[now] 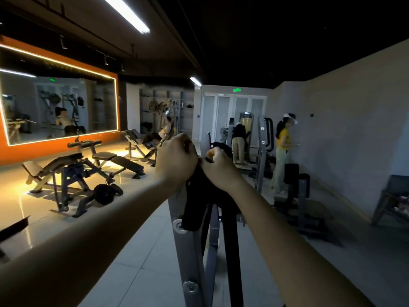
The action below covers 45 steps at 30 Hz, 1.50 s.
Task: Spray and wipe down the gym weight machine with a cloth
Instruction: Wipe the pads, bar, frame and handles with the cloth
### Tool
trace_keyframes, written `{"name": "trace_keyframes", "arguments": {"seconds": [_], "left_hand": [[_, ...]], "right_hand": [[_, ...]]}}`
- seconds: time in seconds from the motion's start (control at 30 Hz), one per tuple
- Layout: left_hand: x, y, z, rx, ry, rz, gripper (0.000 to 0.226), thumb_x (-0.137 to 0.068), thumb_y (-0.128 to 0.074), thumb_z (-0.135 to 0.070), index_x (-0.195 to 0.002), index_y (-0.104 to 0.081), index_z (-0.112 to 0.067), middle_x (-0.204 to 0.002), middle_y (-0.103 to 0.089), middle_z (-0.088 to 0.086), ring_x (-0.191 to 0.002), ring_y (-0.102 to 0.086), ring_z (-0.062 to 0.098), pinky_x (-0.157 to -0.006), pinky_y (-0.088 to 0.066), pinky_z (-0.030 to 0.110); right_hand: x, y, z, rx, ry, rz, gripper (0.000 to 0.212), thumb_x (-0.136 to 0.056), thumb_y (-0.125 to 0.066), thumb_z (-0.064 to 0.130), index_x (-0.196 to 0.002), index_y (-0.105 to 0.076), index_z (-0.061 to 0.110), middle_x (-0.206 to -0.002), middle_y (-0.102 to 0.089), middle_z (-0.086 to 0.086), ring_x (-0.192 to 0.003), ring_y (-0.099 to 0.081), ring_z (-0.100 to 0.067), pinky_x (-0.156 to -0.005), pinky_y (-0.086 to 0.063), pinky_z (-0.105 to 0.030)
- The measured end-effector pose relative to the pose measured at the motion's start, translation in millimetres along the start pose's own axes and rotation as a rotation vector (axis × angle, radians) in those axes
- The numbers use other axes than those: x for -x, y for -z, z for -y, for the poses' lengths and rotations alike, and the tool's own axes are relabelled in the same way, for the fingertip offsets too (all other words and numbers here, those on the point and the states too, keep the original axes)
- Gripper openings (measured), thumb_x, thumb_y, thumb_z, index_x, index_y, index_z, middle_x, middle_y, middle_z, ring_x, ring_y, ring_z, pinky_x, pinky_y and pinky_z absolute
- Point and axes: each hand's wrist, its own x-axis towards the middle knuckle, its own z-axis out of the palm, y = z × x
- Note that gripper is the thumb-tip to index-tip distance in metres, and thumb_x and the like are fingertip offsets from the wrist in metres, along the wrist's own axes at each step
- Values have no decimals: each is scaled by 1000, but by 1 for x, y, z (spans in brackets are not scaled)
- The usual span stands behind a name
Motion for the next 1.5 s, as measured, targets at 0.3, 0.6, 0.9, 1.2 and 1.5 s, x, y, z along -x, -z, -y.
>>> {"name": "trace_keyframes", "arguments": {"seconds": [0.3,0.6,0.9,1.2,1.5], "left_hand": [[14,-3,0,27,2,-30,15,-101,-50,-13,-95,-64,-13,-76,-65,0,-65,-64,10,-56,-49,22],[16,-5,-6,-10,-8,-90,16,-101,-49,-16,-95,-64,-13,-75,-66,2,-65,-62,8,-55,-44,12],[16,-8,-3,-27,-13,-92,16,-101,-50,-17,-95,-64,-12,-76,-65,1,-66,-64,9,-58,-52,27],[19,-13,-5,-100,-59,-116,12,-103,-49,-20,-96,-59,-18,-70,-56,-14,-59,-58,-10,-52,-41,7],[17,-12,3,-70,-74,-119,13,-102,-49,-18,-95,-59,-16,-73,-58,-10,-66,-59,-9,-55,-44,8]], "right_hand": [[17,13,-25,232,365,292,51,-81,-76,53,-114,-54,21,-108,-66,2,-98,-65,-18,-84,-56,-42],[29,1,-31,192,554,12,35,-96,-57,55,-106,-60,21,-90,-67,8,-76,-60,-13,-61,-39,-22],[39,3,-39,-96,428,-386,39,-106,-44,40,-99,-67,9,-106,-60,-3,-79,-58,-6,-65,-38,-9],[60,-10,-52,124,346,-127,47,-86,-76,37,-117,-47,15,-112,-64,-6,-95,-64,-21,-67,-43,-20],[39,10,-60,-468,230,316,21,-87,-79,26,-98,-69,12,-93,-75,-8,-89,-73,-20,-85,-58,-36]]}}
